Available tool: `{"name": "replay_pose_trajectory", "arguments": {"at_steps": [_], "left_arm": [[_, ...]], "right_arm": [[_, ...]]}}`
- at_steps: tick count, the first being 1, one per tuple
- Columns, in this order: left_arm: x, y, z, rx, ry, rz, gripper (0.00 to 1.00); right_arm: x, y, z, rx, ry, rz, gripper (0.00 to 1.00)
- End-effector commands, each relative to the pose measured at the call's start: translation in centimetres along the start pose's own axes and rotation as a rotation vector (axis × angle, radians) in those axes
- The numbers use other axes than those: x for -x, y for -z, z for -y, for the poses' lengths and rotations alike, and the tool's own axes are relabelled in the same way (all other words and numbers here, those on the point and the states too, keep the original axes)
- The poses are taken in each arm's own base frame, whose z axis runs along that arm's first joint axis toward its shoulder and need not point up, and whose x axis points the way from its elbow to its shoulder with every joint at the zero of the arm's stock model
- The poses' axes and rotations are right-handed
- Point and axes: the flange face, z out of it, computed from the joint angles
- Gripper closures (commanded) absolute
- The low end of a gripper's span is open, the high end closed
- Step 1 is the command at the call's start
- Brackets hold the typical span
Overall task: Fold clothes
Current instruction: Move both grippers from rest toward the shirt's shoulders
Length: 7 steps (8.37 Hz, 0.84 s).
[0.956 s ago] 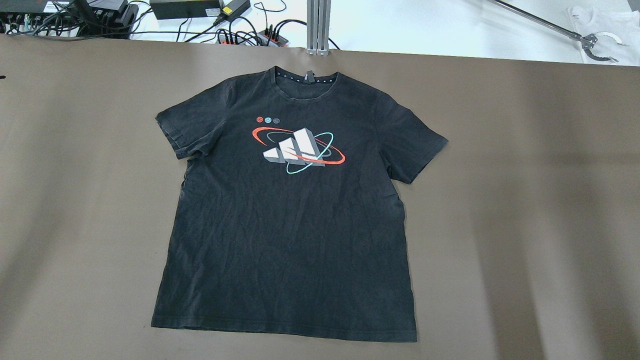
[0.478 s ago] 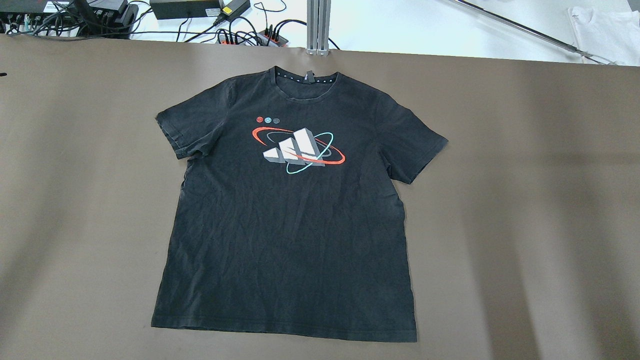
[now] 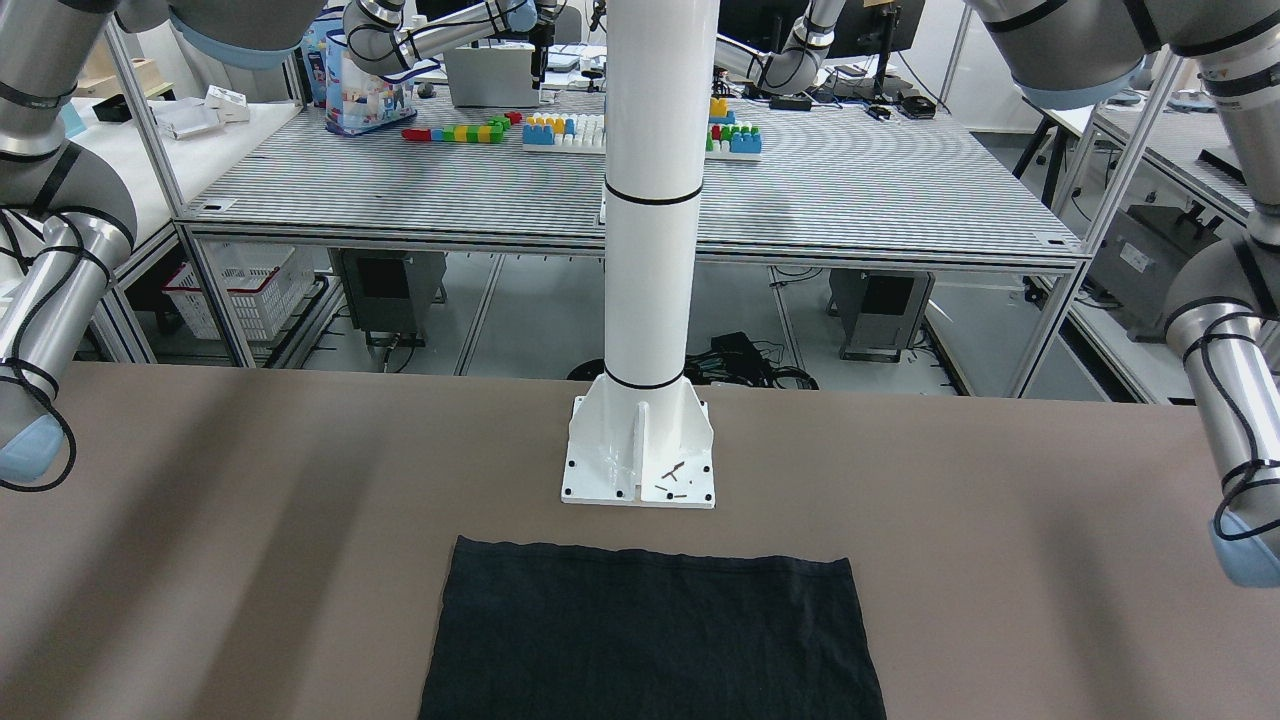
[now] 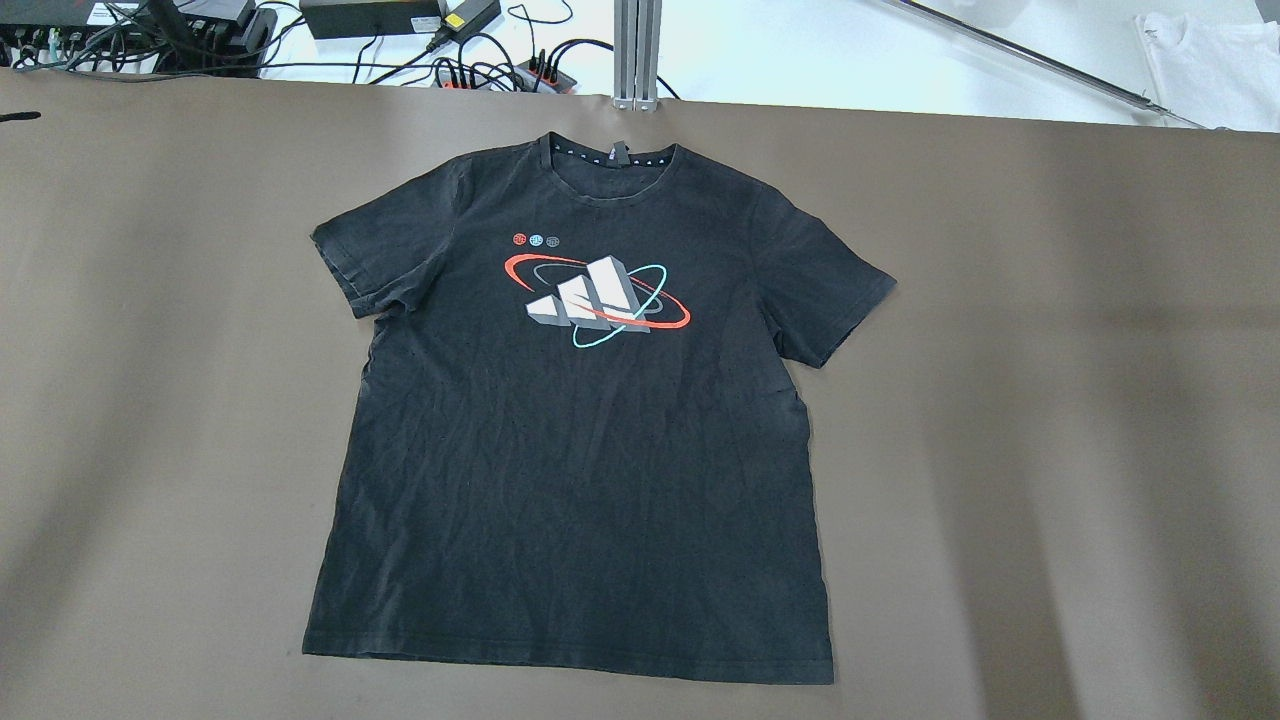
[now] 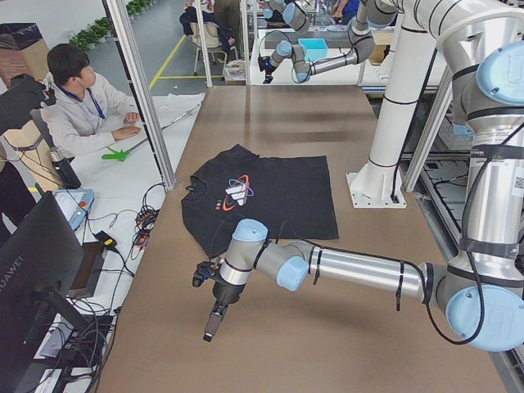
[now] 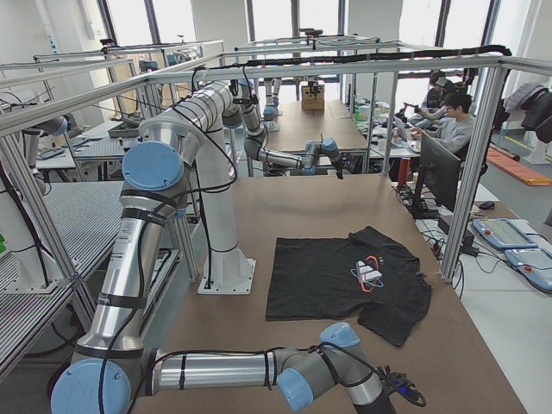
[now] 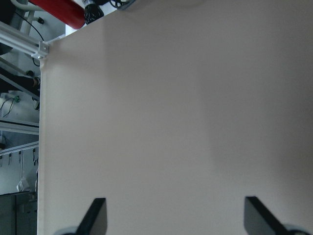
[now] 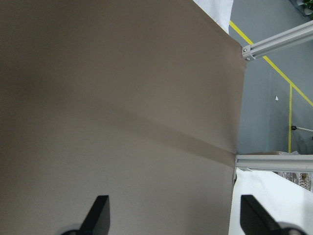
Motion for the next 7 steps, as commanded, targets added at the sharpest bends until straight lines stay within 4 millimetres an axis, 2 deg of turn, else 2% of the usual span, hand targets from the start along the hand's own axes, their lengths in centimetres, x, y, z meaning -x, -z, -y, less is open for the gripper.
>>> {"name": "replay_pose_trajectory", "arguments": {"at_steps": [1, 2, 3, 4, 5, 6, 7], "left_arm": [[-0.9, 1.3, 1.6, -0.107, 0.011, -0.049, 0.00], [-1.3, 1.7, 2.1, -0.117, 0.019, -0.055, 0.00], [-2.8, 1.7, 2.3, -0.128, -0.009, -0.065, 0.00], [-6.1, 1.1, 2.0, -0.131, -0.051, -0.094, 0.00], [-8.8, -0.1, 3.0, -0.119, -0.066, -0.114, 0.00], [-12.9, -0.5, 4.5, -0.137, -0.109, -0.150, 0.00], [-14.5, -0.9, 5.0, -0.151, -0.129, -0.178, 0.00]], "right_arm": [[0.6, 0.8, 1.3, -0.024, -0.045, 0.020, 0.06], [0.9, 1.2, 2.2, -0.061, -0.058, 0.032, 0.06], [2.1, 2.1, 4.5, -0.115, -0.055, 0.075, 0.06], [4.5, 2.4, 9.0, -0.134, -0.032, 0.140, 0.06], [8.0, 0.3, 10.3, -0.101, -0.033, 0.183, 0.06], [12.5, 0.4, 11.8, -0.104, -0.098, 0.236, 0.06], [16.3, 1.3, 13.9, -0.117, -0.132, 0.277, 0.06]]}}
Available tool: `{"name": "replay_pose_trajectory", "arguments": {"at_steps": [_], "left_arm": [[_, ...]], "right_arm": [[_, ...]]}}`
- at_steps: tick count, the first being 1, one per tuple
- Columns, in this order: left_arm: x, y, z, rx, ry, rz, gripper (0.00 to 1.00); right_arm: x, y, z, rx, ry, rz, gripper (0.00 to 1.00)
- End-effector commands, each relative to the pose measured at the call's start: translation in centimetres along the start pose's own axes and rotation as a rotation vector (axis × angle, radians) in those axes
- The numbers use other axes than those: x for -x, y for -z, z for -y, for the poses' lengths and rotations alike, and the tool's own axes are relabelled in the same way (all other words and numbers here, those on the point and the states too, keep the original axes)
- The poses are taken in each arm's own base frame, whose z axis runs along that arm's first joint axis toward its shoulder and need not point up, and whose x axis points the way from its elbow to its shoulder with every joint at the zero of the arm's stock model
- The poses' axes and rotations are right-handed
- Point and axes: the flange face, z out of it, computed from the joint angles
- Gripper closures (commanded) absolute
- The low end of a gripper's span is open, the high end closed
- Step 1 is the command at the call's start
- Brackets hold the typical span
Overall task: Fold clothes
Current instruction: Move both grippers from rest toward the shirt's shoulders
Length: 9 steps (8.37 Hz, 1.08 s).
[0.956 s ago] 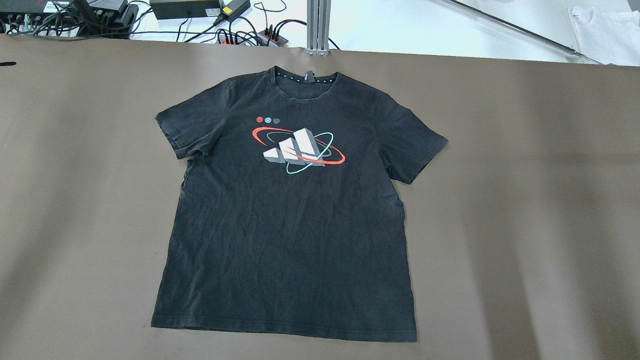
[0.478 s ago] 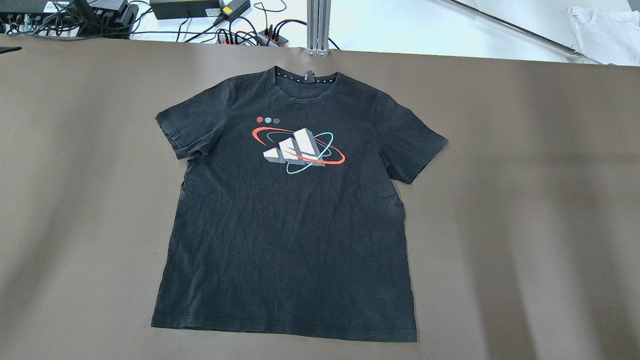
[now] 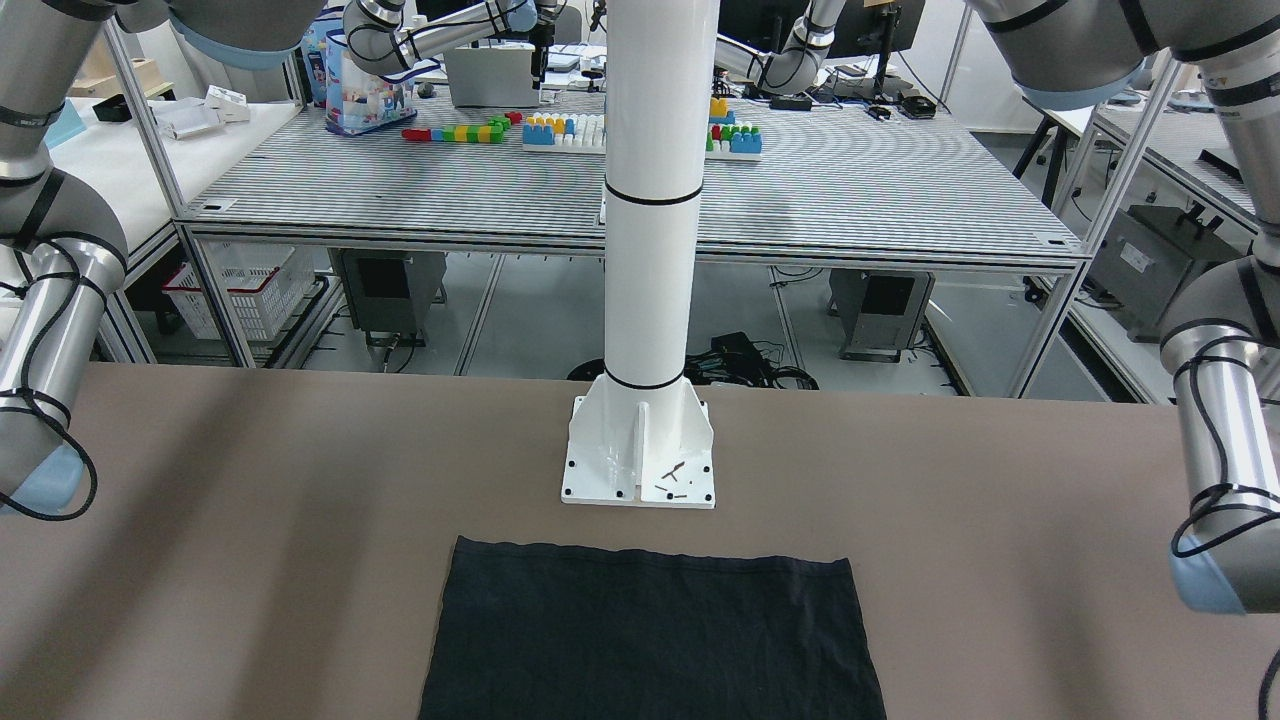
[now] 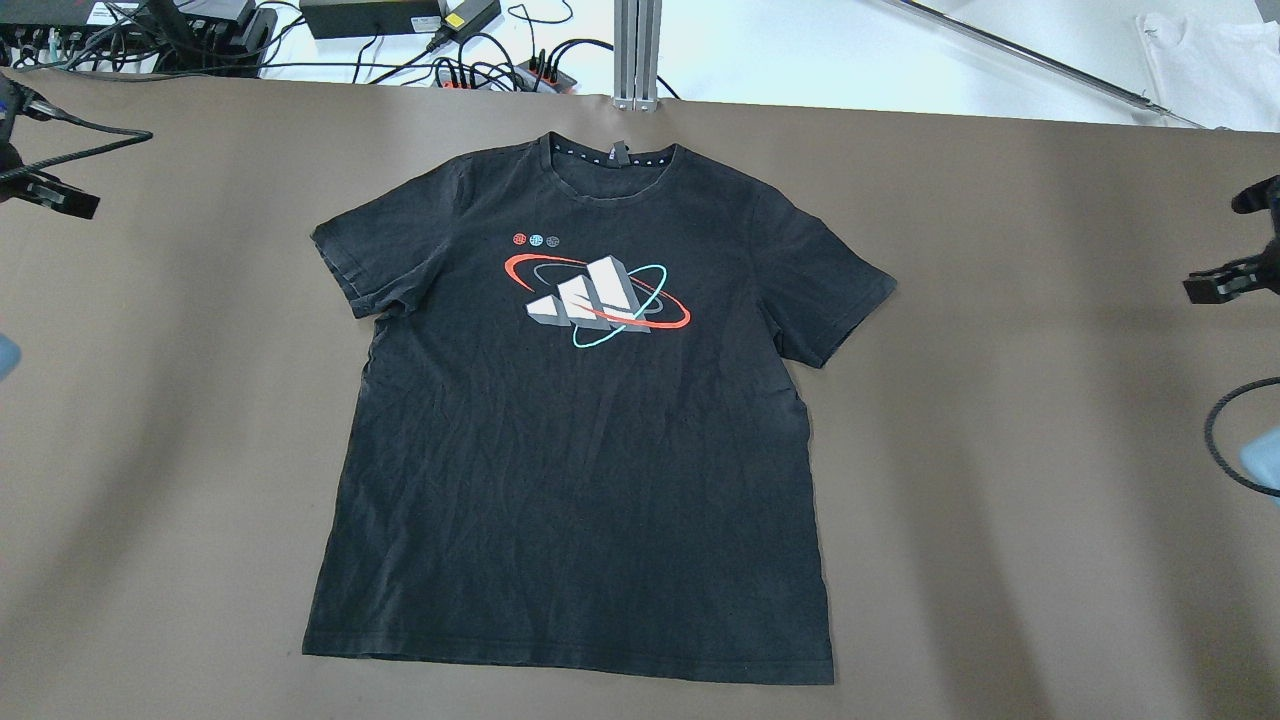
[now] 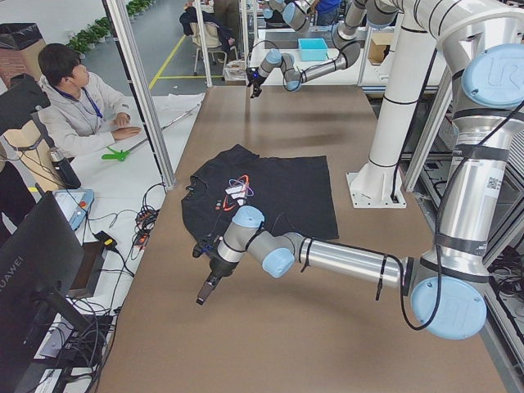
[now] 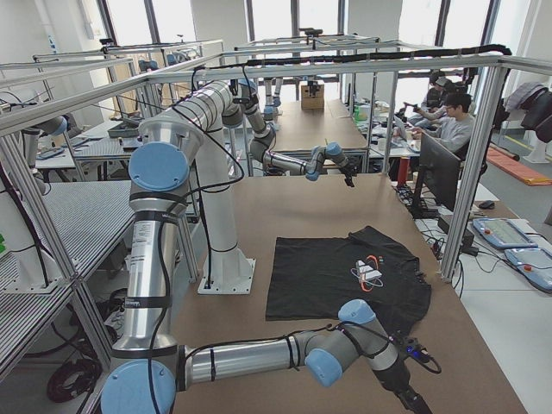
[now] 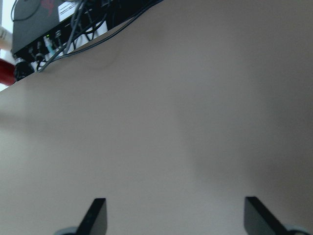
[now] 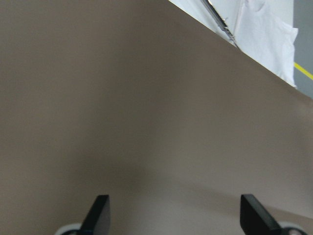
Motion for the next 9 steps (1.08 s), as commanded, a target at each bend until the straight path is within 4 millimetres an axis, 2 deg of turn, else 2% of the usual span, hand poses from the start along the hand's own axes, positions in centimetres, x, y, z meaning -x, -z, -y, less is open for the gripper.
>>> {"name": "replay_pose_trajectory", "arguments": {"at_steps": [1, 2, 3, 5, 6, 7, 9], "left_arm": [[-6.9, -1.5, 3.6, -0.036, -0.062, -0.086, 0.00], [-10.2, -2.4, 6.0, -0.020, -0.057, -0.137, 0.00], [-12.7, -3.9, 9.0, 0.020, -0.049, -0.193, 0.00], [-15.9, -4.4, 12.2, 0.071, 0.004, -0.296, 0.00], [-18.0, -5.4, 12.6, 0.081, 0.012, -0.320, 0.00], [-18.5, -6.0, 12.0, 0.073, 0.012, -0.337, 0.01], [-19.9, -7.0, 11.0, 0.091, 0.007, -0.346, 0.27]], "right_arm": [[12.5, -1.4, 5.0, -0.016, -0.117, 0.136, 0.06], [16.3, -1.5, 6.9, -0.019, -0.160, 0.174, 0.06], [18.4, -2.0, 8.4, -0.013, -0.175, 0.192, 0.07], [19.5, -2.1, 8.7, -0.009, -0.199, 0.202, 0.07], [20.6, -2.2, 8.4, -0.003, -0.187, 0.212, 0.07], [21.0, -2.3, 8.3, 0.000, -0.181, 0.213, 0.06], [22.0, -2.5, 7.8, 0.004, -0.168, 0.218, 0.06]]}}
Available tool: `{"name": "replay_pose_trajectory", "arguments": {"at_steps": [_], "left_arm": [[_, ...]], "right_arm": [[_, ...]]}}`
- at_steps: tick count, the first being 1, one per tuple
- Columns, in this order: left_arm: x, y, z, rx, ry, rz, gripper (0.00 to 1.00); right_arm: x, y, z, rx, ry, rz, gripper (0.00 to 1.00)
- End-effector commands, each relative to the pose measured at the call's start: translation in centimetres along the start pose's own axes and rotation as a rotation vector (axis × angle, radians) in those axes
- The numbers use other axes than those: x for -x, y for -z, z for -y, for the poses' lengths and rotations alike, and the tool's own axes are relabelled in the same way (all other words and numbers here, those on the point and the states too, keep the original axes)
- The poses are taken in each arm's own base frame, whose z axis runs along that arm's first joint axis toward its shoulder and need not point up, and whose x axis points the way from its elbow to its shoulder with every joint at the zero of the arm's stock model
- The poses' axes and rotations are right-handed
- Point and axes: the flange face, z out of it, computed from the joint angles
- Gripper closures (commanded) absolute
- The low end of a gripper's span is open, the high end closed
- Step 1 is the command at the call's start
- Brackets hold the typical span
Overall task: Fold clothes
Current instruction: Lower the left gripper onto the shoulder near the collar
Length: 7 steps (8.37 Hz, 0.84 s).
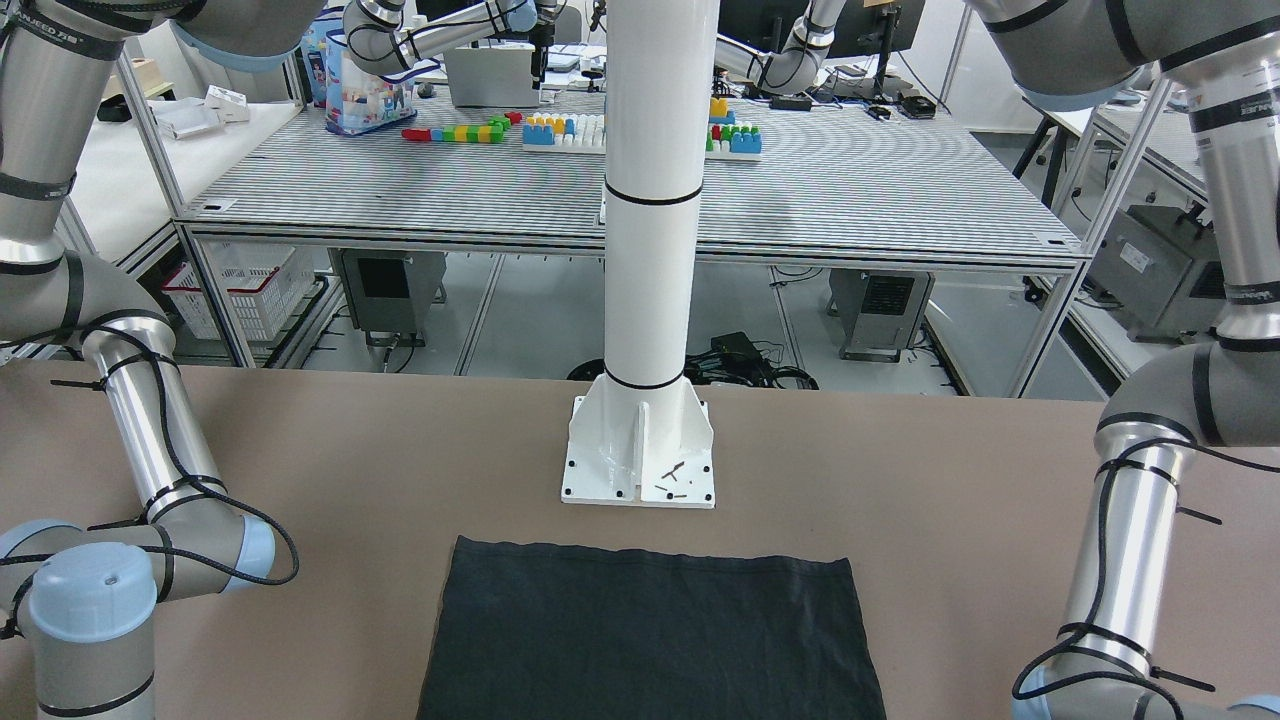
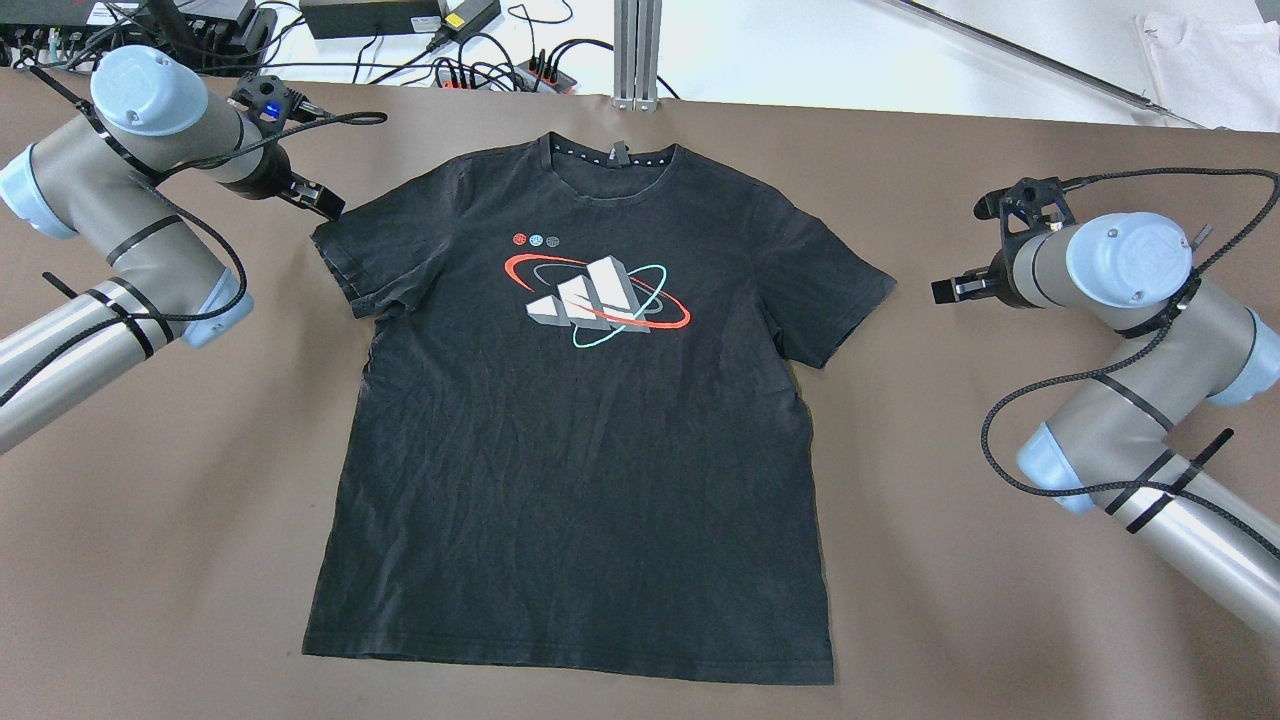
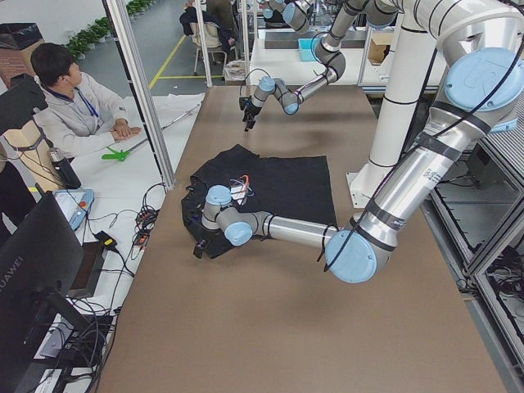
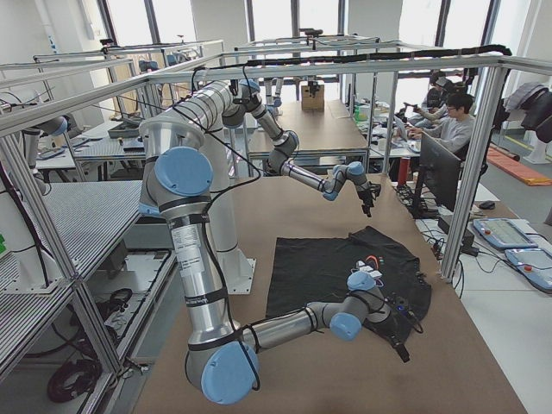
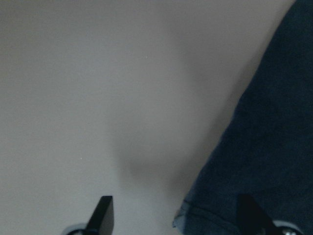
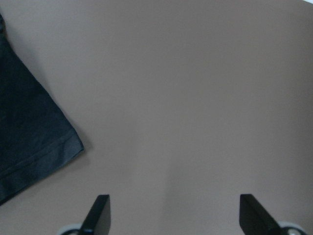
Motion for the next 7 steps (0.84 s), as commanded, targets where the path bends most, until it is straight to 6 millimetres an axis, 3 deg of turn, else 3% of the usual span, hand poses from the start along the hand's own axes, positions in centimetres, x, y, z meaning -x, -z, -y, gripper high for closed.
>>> {"name": "replay_pose_trajectory", "arguments": {"at_steps": [1, 2, 5, 6, 7], "left_arm": [[-0.84, -1.71, -1.01, 0.016, -0.001, -0.012, 0.34], [-1.04, -2.14, -1.57, 0.018, -0.005, -0.015, 0.42], [-0.78, -2.49, -1.97, 0.023, -0.004, -0.012, 0.47], [-0.96, -2.49, -1.94, 0.024, -0.006, -0.014, 0.55], [-0.88, -2.42, -1.95, 0.020, -0.005, -0.019, 0.70]], "right_arm": [[1.11, -0.55, -0.78, 0.009, 0.016, 0.005, 0.06], [1.43, -0.66, -0.99, 0.012, 0.020, 0.007, 0.06], [1.50, -0.70, -1.04, 0.013, 0.021, 0.006, 0.06], [1.50, -0.78, -1.18, 0.016, 0.023, 0.005, 0.06], [1.65, -1.02, -1.42, 0.019, 0.024, 0.006, 0.06]]}}
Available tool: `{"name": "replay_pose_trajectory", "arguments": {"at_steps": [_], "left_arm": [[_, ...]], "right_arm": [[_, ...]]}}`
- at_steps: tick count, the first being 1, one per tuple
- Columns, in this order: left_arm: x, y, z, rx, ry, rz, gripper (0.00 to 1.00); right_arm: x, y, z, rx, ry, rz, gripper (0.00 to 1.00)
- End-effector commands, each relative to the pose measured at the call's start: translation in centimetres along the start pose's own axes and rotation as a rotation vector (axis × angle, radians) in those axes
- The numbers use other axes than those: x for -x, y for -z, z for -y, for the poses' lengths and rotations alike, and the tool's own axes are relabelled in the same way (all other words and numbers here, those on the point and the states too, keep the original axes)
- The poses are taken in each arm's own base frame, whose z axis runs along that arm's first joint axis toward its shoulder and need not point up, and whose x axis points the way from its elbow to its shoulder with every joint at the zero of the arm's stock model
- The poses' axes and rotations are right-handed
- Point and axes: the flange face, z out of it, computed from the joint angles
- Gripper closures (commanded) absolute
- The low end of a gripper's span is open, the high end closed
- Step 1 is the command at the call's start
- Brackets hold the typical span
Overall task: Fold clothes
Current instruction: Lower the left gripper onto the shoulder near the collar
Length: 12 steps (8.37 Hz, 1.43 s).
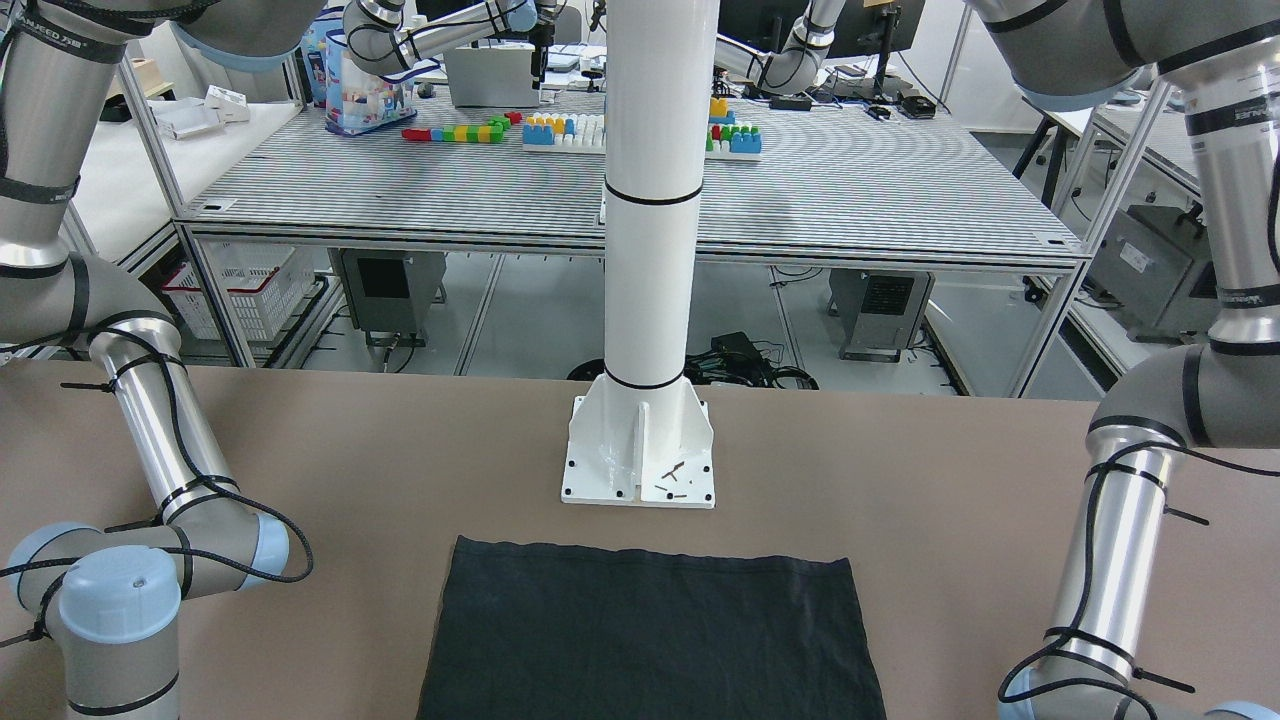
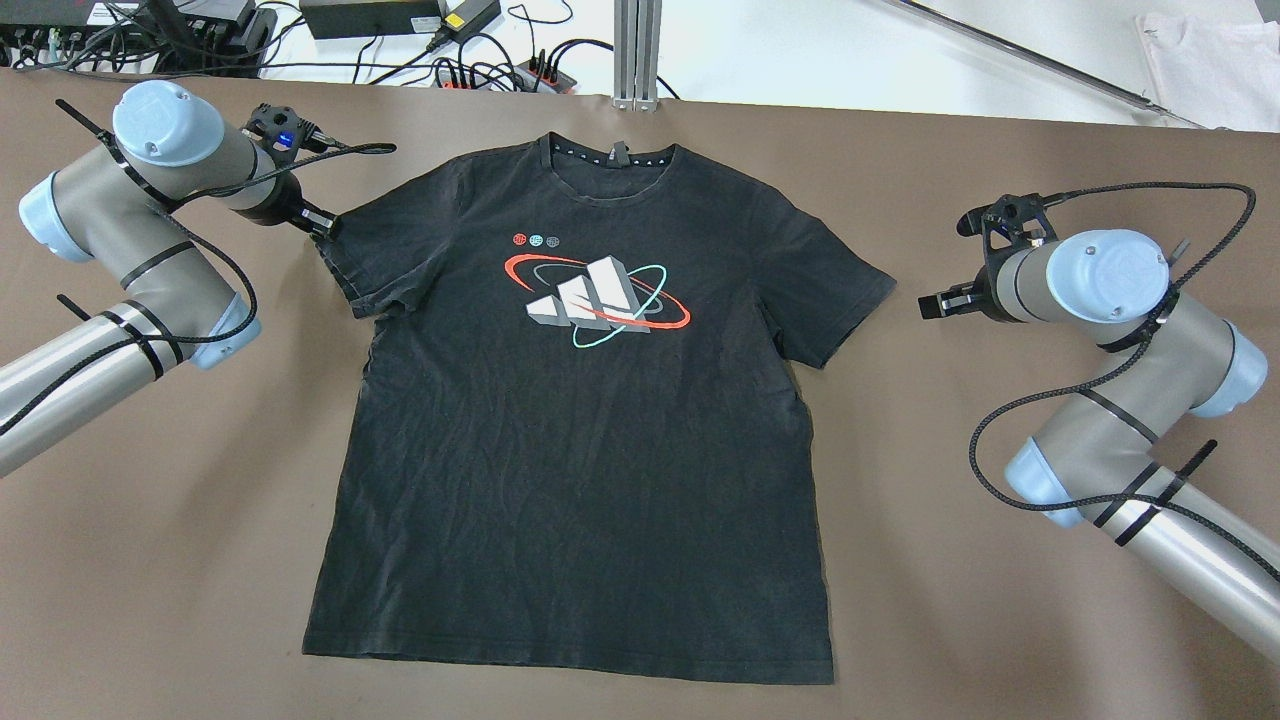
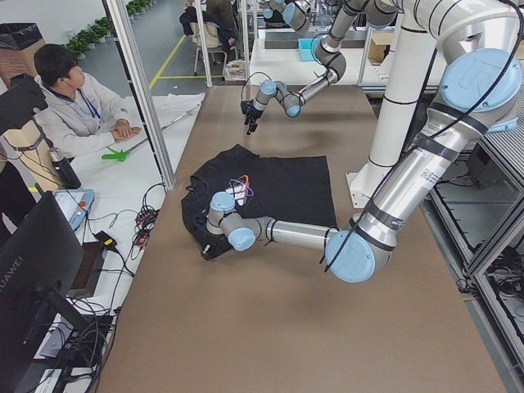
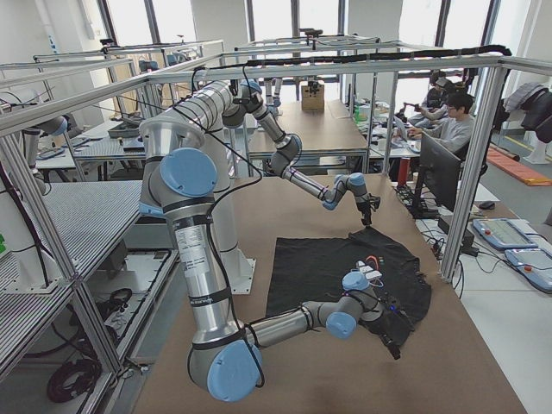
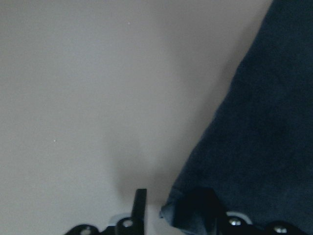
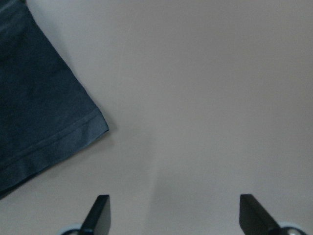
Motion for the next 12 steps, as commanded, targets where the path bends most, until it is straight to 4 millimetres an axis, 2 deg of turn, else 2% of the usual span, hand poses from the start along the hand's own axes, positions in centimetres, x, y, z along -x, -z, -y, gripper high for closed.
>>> {"name": "replay_pose_trajectory", "arguments": {"at_steps": [1, 2, 5, 7, 8, 9, 12], "left_arm": [[0.0, 0.0, -0.1, -0.003, -0.002, -0.007, 0.92], [0.0, 0.0, -0.1, -0.003, -0.002, -0.007, 1.00], [-0.4, 0.6, 0.4, -0.015, -0.001, -0.015, 1.00], [-3.5, 3.7, 2.1, -0.049, 0.078, -0.093, 1.00], [-6.2, 6.1, 4.2, -0.085, 0.148, -0.130, 1.00], [-8.2, 7.6, 6.1, -0.107, 0.198, -0.153, 1.00], [-19.2, 6.4, 7.4, -0.111, 0.297, -0.188, 1.00]], "right_arm": [[0.2, -0.3, -0.3, 0.005, 0.003, 0.000, 0.06], [0.2, -0.3, -0.3, 0.005, 0.003, 0.000, 0.06], [0.2, -0.3, -0.3, 0.005, 0.003, 0.000, 0.06], [0.2, -0.3, -0.3, 0.004, 0.003, 0.001, 0.06], [0.2, -0.3, -0.3, 0.004, 0.004, 0.001, 0.06], [0.2, -0.3, -0.3, 0.004, 0.004, 0.001, 0.06], [0.1, -0.3, -0.4, 0.005, 0.004, 0.000, 0.06]]}}
